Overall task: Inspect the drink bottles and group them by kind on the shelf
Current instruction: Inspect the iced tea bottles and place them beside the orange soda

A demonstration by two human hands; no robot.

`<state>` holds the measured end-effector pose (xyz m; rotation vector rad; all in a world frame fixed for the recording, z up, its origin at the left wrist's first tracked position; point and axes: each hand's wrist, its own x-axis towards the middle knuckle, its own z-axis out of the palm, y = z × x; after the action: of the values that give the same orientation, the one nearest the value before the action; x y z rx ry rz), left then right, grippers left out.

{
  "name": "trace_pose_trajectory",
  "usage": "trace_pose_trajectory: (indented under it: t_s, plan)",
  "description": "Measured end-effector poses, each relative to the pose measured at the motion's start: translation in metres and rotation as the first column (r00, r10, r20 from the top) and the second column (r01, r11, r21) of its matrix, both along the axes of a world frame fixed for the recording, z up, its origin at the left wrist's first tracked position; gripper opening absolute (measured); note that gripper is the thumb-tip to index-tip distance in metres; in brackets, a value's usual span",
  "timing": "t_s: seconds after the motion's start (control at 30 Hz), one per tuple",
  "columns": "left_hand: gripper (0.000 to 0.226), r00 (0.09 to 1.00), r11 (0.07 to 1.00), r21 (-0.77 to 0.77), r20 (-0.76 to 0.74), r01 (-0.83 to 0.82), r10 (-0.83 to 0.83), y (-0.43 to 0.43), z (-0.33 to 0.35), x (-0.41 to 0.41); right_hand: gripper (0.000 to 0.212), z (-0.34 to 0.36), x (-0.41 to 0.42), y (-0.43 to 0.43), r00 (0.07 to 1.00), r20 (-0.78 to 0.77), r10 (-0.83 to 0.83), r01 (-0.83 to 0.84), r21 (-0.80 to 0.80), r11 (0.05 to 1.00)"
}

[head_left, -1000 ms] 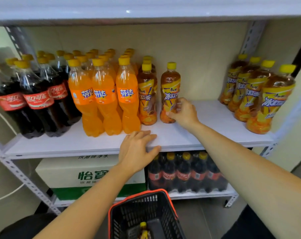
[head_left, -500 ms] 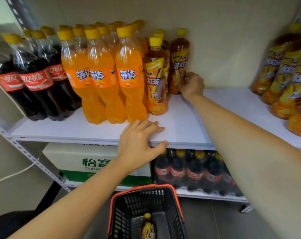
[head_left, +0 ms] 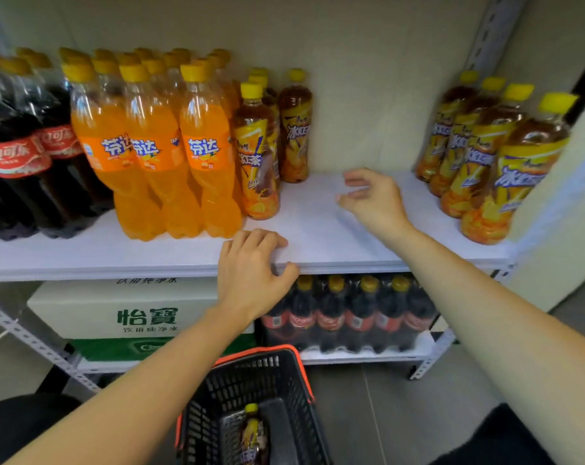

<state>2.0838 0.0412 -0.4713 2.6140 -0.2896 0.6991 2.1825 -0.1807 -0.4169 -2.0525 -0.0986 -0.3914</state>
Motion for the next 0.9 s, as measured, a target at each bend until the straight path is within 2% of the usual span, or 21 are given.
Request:
trace_pose_trajectory:
  t_s: [0.07,0.17,0.2,0.27,0.43,0.53,0.57,0.67,0.7,0.77,0.83,0.9]
  plan:
    - [0.048,1.000,1.000,0.003,-0.007,0.025,-0.025,-0.008,0.000,-0.001,0.038,0.004,-0.031,-0.025,0.974,0.120,-0.190,0.193,-0.014,0.981]
    - [0.042,0.998,0.999,-0.005,-0.024,0.054,-0.054,-0.016,0.002,-0.001,0.046,0.001,-0.070,-0.055,0.808,0.265,-0.526,0.513,0.122,0.849]
    - [0.041,0.998,0.998,-0.007,-0.029,0.062,-0.062,-0.019,0.003,-0.001,0.052,-0.001,-0.078,-0.067,0.753,0.248,-0.609,0.585,0.171,0.793]
    - [0.041,0.997,0.997,-0.008,-0.034,0.071,-0.071,-0.024,0.004,-0.001,0.066,-0.003,-0.086,-0.087,0.707,0.169,-0.687,0.660,0.192,0.726]
    - [0.043,0.997,0.999,-0.010,-0.048,0.053,-0.054,-0.030,0.004,0.001,0.085,-0.009,-0.079,-0.105,0.708,0.150,-0.690,0.681,0.116,0.723]
    - [0.041,0.996,0.998,-0.014,-0.053,0.068,-0.069,-0.028,0.004,0.003,0.101,-0.009,-0.064,-0.107,0.697,0.049,-0.716,0.706,0.131,0.696]
    - [0.040,0.995,0.997,-0.016,-0.062,0.080,-0.080,-0.026,0.005,0.004,0.099,-0.009,-0.058,-0.110,0.688,0.020,-0.725,0.718,0.131,0.684]
    - [0.032,0.985,0.993,-0.026,-0.129,0.114,-0.117,-0.020,0.010,0.008,0.073,-0.011,-0.049,-0.120,0.667,0.046,-0.743,0.736,0.109,0.668]
    - [0.032,0.977,0.990,-0.058,-0.160,0.132,-0.140,-0.017,0.013,0.010,0.066,-0.012,-0.048,-0.121,0.662,0.066,-0.747,0.739,0.108,0.665]
    - [0.029,0.952,0.953,-0.247,-0.204,0.174,-0.226,-0.014,0.021,0.012,0.057,-0.015,-0.050,-0.118,0.662,0.114,-0.740,0.729,0.129,0.672]
    - [0.024,0.917,0.849,-0.476,-0.187,0.229,-0.352,-0.014,0.029,0.011,0.055,-0.017,-0.057,-0.111,0.687,0.161,-0.709,0.692,0.156,0.705]
    - [0.022,0.885,0.750,-0.598,-0.138,0.284,-0.445,-0.016,0.038,0.008,0.055,-0.018,-0.067,-0.097,0.746,0.198,-0.636,0.603,0.205,0.771]
